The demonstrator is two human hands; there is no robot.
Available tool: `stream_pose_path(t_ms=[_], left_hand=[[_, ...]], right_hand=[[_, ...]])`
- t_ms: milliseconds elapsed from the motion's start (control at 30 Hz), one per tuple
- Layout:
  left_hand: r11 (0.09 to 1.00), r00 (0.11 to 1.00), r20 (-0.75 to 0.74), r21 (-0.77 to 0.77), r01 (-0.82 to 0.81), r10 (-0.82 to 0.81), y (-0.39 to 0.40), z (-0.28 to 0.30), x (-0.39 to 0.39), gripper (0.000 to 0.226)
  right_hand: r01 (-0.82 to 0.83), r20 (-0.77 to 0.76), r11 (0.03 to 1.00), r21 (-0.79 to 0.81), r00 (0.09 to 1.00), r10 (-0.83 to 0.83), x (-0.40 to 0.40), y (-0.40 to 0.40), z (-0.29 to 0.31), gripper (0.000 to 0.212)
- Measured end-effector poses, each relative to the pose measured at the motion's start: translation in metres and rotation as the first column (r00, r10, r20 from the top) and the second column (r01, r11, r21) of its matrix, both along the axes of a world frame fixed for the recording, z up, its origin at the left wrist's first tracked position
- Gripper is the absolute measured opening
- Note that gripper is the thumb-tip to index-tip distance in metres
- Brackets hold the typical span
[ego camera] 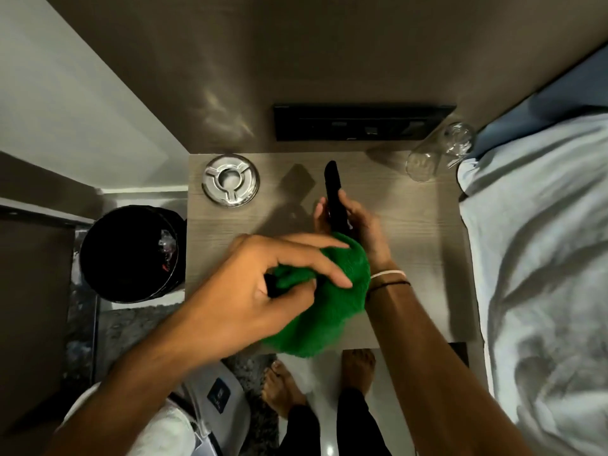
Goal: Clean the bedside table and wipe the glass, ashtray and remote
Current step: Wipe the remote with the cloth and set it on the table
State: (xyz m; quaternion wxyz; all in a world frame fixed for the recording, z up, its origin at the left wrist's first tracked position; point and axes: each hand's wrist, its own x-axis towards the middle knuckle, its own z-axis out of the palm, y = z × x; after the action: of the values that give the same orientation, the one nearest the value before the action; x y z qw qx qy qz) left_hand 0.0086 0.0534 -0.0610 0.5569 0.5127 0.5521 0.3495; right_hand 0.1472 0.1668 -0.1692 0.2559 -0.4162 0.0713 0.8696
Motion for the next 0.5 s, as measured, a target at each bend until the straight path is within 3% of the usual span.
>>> stream_pose_path(t_ms=[100, 267, 367, 500], left_hand=[[0.978, 0.972, -0.118, 0.074, -0.193, 0.201, 0.015, 0.002, -0.018, 0.046], [0.896, 0.815, -0.389, 0.296, -0.331, 0.43, 0.063, -0.02, -0.031, 0.041], [0.911, 0.76, -0.51, 0.302, -0.28, 0.402, 0.089, -0.04, -0.019, 0.037], [0.979, 0.747, -0.636, 0.171, -0.108, 0.193, 0.099, -0.055, 0.005, 0.039]], right_hand=[[-0.152, 0.068, 0.985, 0.078, 0.987, 0.146, 0.003, -0.004, 0.003, 0.027], [-0.102, -0.022, 0.992, 0.073, 0.994, 0.104, 0.022, -0.019, 0.003, 0.052], [-0.198, 0.007, 0.966, 0.164, 0.98, 0.2, 0.025, -0.025, 0.008, 0.055], [-0.219, 0.089, 0.943, 0.249, 0.975, 0.203, 0.025, -0.021, 0.01, 0.054]])
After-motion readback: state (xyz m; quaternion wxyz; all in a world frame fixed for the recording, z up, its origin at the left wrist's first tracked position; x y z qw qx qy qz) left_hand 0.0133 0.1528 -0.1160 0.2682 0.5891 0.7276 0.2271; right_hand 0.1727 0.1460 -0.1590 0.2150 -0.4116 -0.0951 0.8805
